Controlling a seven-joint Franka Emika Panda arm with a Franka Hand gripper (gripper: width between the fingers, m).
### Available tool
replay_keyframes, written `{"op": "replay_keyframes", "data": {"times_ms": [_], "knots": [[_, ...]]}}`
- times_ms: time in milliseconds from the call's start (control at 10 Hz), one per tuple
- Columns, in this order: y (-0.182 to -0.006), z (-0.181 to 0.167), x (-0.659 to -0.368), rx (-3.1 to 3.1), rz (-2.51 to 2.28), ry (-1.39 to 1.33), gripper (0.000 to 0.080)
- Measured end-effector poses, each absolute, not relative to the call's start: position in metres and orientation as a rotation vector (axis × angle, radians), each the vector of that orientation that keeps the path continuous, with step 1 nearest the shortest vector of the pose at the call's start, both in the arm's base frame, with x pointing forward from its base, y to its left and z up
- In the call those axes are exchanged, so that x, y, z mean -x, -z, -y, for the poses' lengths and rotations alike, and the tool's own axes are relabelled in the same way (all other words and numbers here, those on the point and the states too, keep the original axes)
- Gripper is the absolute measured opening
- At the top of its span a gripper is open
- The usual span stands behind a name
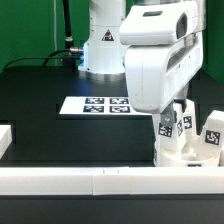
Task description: Assemble stool
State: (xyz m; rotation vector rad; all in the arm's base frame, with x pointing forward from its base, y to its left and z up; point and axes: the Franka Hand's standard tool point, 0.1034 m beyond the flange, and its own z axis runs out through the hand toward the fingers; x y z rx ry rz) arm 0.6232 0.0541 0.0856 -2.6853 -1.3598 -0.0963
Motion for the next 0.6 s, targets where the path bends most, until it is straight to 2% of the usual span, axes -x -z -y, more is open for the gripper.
{"op": "replay_keyframes", "data": {"times_ms": [600], "knots": [[-0.0855, -0.0574, -0.6293, 2.939, 0.608, 0.156, 0.0337]]}}
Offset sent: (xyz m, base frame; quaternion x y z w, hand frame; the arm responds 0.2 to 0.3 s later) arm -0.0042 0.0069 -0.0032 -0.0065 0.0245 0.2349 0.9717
